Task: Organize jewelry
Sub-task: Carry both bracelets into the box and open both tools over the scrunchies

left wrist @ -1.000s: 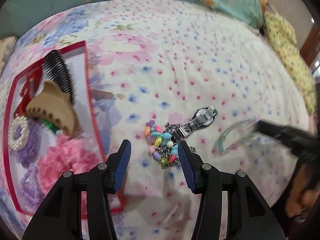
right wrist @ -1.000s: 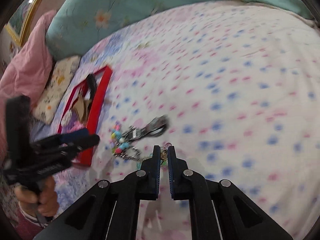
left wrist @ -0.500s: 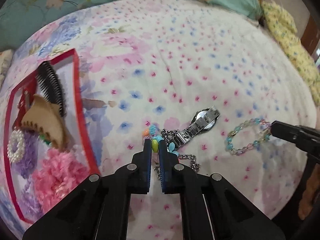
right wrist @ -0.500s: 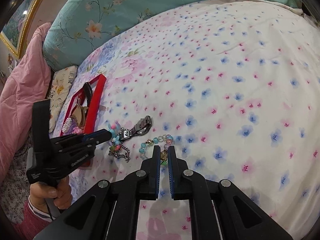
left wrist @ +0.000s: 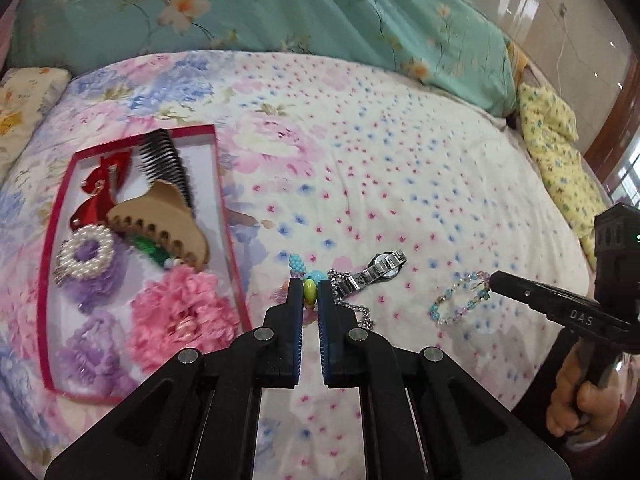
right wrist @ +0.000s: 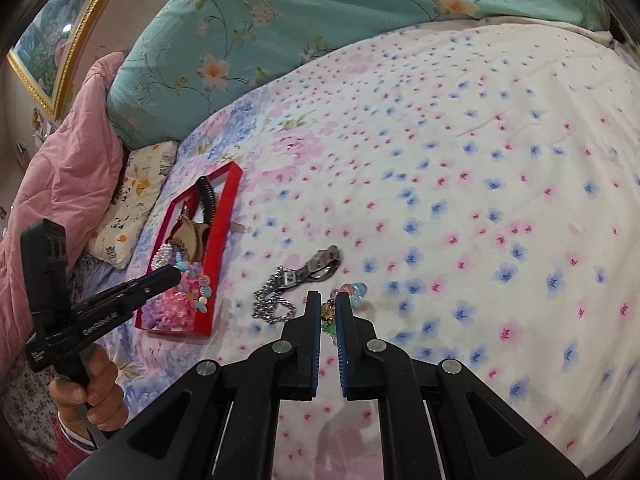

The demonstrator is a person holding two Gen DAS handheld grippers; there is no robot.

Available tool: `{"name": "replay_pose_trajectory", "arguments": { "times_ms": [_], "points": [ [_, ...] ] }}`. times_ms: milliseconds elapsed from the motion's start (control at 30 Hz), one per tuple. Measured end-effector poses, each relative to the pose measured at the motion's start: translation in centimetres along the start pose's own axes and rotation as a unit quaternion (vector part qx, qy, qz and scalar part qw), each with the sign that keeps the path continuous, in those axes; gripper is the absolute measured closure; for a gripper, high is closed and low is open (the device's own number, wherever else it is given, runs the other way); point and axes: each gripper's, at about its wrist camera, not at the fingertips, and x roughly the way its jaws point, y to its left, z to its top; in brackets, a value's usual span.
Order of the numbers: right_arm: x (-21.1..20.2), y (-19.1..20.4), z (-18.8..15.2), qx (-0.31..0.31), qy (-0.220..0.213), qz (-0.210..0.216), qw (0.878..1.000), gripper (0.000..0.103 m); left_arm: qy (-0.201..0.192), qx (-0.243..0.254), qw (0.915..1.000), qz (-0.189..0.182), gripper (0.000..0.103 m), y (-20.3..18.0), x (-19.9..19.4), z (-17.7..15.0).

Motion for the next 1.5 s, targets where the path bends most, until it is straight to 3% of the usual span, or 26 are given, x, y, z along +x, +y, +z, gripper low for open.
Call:
{"name": "replay_pose_trajectory", "arguments": {
  "times_ms": [800,1500],
  "points": [
    [1.3,8.6,1.3,-0.073,0.005,0.04,0.997,0.096,-0.052,-0.101,0.9932,0.029,0.098,8.5,-6.1,-2.5],
    [7.6,20.7,2.3,-0.134,0.032,0.137,0.981,0.096,-0.061,-0.165,0.9831,0.05,0.098,15.0,-7.5,-3.5]
  ]
}}
